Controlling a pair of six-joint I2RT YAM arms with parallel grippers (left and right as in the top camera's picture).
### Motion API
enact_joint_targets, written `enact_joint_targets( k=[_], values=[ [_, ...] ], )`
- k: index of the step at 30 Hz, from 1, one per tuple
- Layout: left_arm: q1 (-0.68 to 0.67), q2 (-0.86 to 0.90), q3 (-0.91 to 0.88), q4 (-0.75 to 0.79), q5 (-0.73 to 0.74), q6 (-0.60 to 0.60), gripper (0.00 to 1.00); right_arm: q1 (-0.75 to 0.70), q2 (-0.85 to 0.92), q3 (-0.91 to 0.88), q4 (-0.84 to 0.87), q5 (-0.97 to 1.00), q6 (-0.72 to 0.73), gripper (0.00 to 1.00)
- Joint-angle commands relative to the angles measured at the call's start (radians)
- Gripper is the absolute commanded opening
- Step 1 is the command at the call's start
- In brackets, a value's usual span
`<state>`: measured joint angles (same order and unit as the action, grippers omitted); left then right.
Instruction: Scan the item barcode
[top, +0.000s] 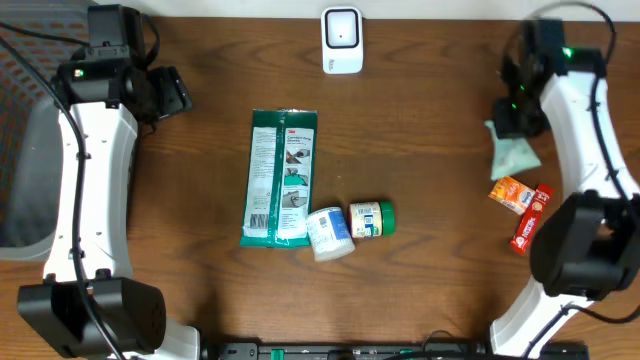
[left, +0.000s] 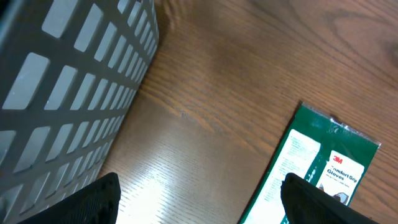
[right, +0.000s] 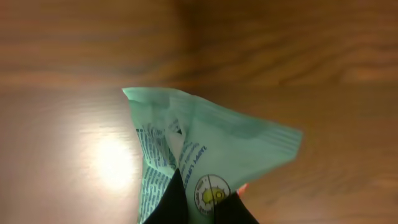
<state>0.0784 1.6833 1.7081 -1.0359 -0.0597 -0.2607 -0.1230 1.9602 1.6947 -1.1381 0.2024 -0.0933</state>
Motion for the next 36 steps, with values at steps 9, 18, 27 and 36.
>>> enact_joint_targets(
  k=[9, 18, 27, 36],
  values=[
    [0.006, -0.016, 0.004, -0.002, -0.016, 0.006, 0.82, -0.2, -0.003, -0.303, 0.387, 0.055, 0.033, 0.01],
    [0.006, -0.016, 0.004, -0.002, -0.016, 0.006, 0.82, -0.222, -0.003, -0.309, 0.394, 0.027, 0.033, 0.87],
    [0.006, -0.016, 0.004, -0.002, -0.016, 0.006, 0.82, -0.222, -0.009, -0.285, 0.311, -0.019, 0.036, 0.99],
    [0.006, -0.016, 0.004, -0.002, -0.016, 0.006, 0.82, -0.222, -0.026, -0.086, 0.058, -0.009, 0.037, 0.67]
  ],
)
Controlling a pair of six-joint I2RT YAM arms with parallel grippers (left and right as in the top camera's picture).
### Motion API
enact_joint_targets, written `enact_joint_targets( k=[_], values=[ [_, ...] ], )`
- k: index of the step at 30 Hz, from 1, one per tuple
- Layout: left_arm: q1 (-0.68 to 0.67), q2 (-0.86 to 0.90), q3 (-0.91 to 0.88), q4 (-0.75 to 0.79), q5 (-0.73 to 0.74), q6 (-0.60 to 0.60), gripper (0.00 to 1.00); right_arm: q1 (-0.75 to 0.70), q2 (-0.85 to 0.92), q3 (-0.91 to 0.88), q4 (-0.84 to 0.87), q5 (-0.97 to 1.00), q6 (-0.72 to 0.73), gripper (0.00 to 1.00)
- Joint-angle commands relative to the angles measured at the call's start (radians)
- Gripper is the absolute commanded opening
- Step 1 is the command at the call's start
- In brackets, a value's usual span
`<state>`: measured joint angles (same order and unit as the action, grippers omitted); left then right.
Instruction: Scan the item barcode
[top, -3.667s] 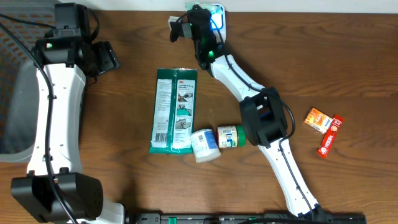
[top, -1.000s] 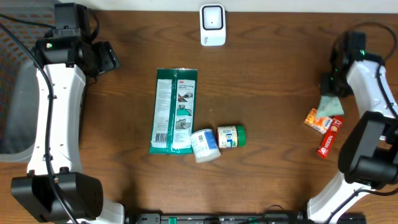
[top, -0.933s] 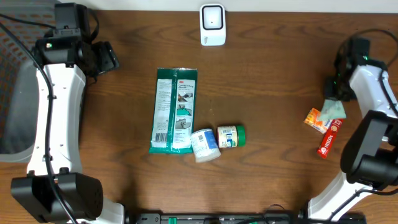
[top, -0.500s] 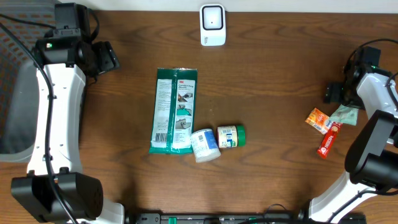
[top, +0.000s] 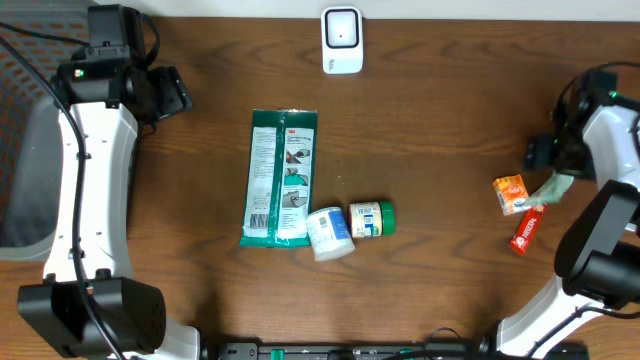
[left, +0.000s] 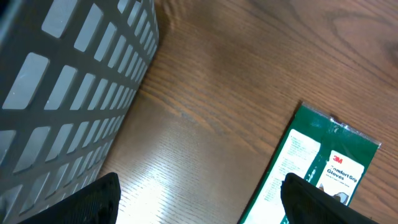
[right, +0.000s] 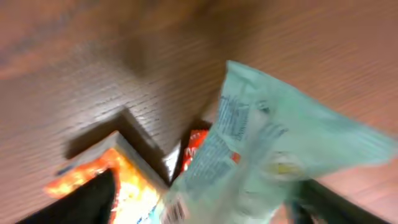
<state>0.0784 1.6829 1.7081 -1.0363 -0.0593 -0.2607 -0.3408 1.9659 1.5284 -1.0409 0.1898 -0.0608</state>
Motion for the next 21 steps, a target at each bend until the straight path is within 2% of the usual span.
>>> enact_joint_targets(
  k=[1, 4, 7, 8, 10, 12, 21],
  values=[
    [0.006, -0.015, 0.004, -0.002, -0.016, 0.006, 0.82, -0.005, -0.032, 0.098, -0.061, 0.004, 0.004, 0.64],
    [0.006, -0.015, 0.004, -0.002, -0.017, 0.006, 0.82, -0.005, -0.032, 0.12, -0.087, 0.004, 0.004, 0.58],
    [0.006, -0.015, 0.004, -0.002, -0.016, 0.006, 0.82, -0.005, -0.032, 0.119, -0.09, 0.004, 0.004, 0.64],
    [0.006, -0.015, 0.004, -0.002, -0.016, 0.006, 0.82, -0.005, -0.032, 0.119, -0.09, 0.003, 0.005, 0.71],
    [0.006, -0.015, 0.004, -0.002, -0.016, 0.006, 0.82, -0.004, -0.032, 0.119, -0.089, -0.017, 0.004, 0.91],
    [0.006, -0.015, 0.004, -0.002, -0.016, 0.006, 0.82, -0.004, -0.032, 0.119, -0.083, -0.077, 0.004, 0.99],
    [0.006, -0.015, 0.004, -0.002, -0.016, 0.006, 0.82, -0.001, -0.032, 0.118, -0.101, -0.565, 0.004, 0.99]
  ],
)
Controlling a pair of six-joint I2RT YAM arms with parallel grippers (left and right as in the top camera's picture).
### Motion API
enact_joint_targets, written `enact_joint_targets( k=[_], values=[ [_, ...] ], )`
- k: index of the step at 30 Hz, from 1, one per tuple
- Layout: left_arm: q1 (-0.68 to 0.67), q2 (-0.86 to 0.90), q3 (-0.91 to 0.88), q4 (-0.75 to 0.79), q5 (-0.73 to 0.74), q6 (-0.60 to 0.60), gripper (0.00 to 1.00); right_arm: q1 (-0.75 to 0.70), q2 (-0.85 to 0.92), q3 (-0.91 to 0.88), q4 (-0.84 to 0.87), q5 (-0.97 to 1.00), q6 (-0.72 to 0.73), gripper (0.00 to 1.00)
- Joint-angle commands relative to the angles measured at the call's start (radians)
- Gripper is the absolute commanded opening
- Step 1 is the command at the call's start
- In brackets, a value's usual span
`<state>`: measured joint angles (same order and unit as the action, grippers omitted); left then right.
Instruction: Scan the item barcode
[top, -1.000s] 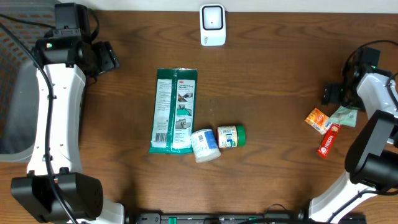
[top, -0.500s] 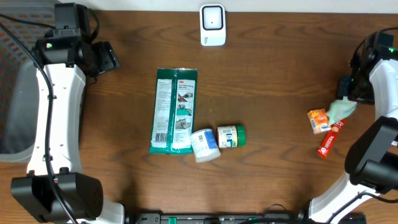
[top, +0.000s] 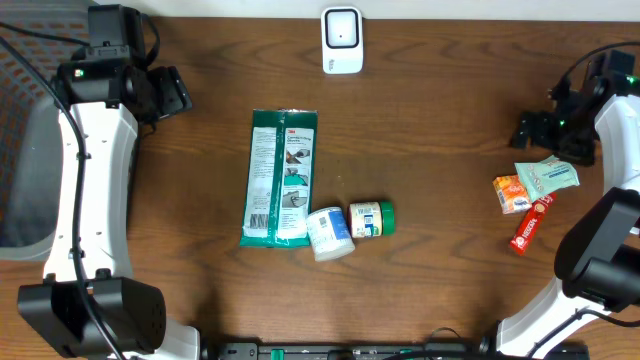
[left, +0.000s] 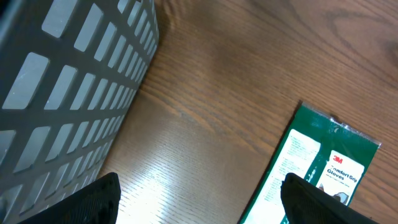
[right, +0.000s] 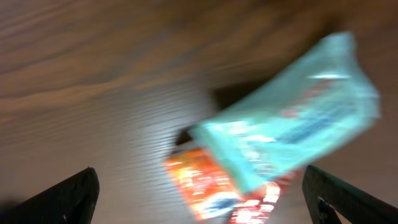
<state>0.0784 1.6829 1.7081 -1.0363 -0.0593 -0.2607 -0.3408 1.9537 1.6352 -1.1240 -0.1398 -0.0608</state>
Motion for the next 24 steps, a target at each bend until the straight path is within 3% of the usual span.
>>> enact_joint_targets(
  k=[1, 11, 24],
  values=[
    [0.006, -0.015, 0.004, -0.002, -0.016, 0.006, 0.82, 0.002, -0.019, 0.01, -0.031, -0.28, 0.004, 0.99],
    [0.006, -0.015, 0.004, -0.002, -0.016, 0.006, 0.82, 0.082, -0.019, 0.003, -0.187, -0.391, -0.037, 0.99],
    [0.006, -0.015, 0.004, -0.002, -0.016, 0.006, 0.82, 0.374, -0.019, -0.112, -0.101, -0.513, 0.012, 0.99]
  ],
)
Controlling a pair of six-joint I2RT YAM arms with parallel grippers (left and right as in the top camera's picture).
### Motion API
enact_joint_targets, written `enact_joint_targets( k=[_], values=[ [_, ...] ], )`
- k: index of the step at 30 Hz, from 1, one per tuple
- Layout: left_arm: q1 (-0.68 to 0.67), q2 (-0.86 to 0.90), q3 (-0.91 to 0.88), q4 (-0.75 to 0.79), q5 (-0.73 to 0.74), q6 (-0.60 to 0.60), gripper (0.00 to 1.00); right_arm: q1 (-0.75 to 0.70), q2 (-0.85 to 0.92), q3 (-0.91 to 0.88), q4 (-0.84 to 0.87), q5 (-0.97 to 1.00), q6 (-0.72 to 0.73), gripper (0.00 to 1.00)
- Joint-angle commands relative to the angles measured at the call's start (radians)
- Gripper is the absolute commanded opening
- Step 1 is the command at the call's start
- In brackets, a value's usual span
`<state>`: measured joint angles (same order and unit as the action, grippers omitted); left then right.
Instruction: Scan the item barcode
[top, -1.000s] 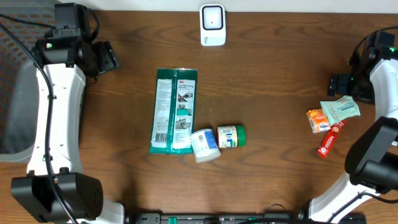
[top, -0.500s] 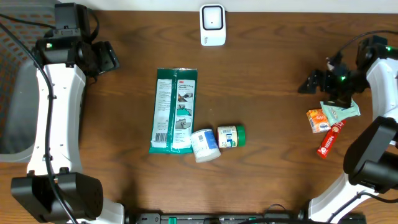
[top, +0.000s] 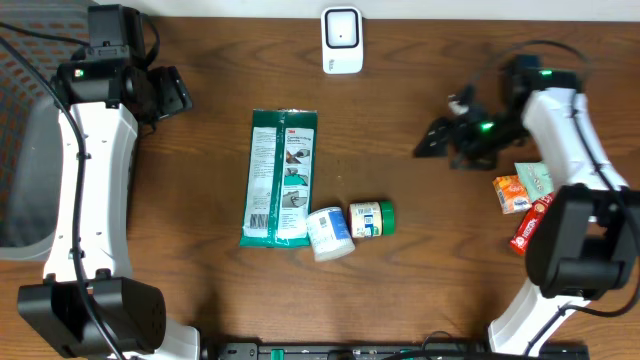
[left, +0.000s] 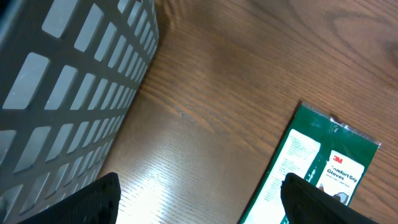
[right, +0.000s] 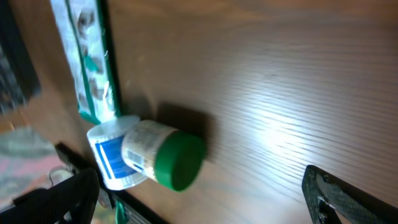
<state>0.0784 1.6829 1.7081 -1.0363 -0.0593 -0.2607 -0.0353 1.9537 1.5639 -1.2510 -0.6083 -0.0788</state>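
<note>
A white barcode scanner (top: 341, 40) stands at the table's back edge. A green 3M gloves pack (top: 281, 178) lies mid-table, with a white-and-blue tub (top: 329, 233) and a green-lidded jar (top: 371, 219) lying on their sides at its near end. My right gripper (top: 440, 140) hovers open and empty right of the middle. In its wrist view the jar (right: 168, 158), the tub (right: 109, 152) and the gloves pack (right: 87, 68) lie ahead of the right gripper (right: 199, 199). My left gripper (top: 175, 95) is open and empty at the back left.
A pale green pouch (top: 537, 178), an orange packet (top: 508, 193) and a red bar (top: 528, 226) lie together at the right edge. A grey slotted basket (top: 15, 170) sits at the far left, its wall (left: 62, 81) close beside the left gripper (left: 199, 199).
My right gripper has moved from the right edge beside the pouch to a spot left of the packets, now facing the jar and tub. The left arm has not moved.
My right gripper was shut on the pale green pouch at the back right. Then the pouch hung at the gripper over the orange and red packets. Then the pouch lay on them with the gripper open nearby. Now the open gripper is nearer the middle.
</note>
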Motion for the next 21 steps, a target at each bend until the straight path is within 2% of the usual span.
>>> enact_joint_targets(
  k=[1, 6, 11, 21],
  values=[
    [0.006, -0.015, 0.004, -0.002, -0.016, 0.005, 0.82, 0.09, -0.019, -0.056, 0.047, -0.044, 0.043, 0.99],
    [0.006, -0.015, 0.004, -0.002, -0.016, 0.006, 0.82, 0.228, -0.019, -0.145, 0.202, 0.039, 0.186, 0.99],
    [0.006, -0.015, 0.004, -0.002, -0.016, 0.006, 0.82, 0.358, -0.019, -0.176, 0.256, 0.324, 0.386, 0.99],
    [0.006, -0.015, 0.004, -0.002, -0.016, 0.006, 0.82, 0.543, -0.019, -0.176, 0.259, 0.404, 0.407, 0.99]
  ],
)
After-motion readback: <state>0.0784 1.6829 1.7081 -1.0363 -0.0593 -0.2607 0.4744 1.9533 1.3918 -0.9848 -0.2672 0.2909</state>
